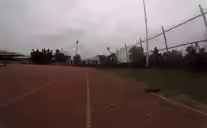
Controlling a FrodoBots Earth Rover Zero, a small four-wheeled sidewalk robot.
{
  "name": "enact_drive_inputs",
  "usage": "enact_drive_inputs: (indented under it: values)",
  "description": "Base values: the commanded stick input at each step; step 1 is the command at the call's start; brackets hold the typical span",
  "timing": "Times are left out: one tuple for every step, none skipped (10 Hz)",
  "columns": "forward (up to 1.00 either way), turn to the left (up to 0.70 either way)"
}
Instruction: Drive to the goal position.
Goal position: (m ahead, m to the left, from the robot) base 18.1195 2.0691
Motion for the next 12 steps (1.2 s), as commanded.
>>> enact_drive_inputs:
  values:
    - [0.70,0.07]
    - [0.70,0.26]
    - [0.70,0.35]
    - [0.70,0.35]
    - [0.70,0.35]
    - [0.70,0.35]
    - [0.70,0.32]
    - [0.70,0.23]
    - [0.70,0.13]
    - [0.70,0.04]
    - [0.70,0.00]
    - [0.70,0.00]
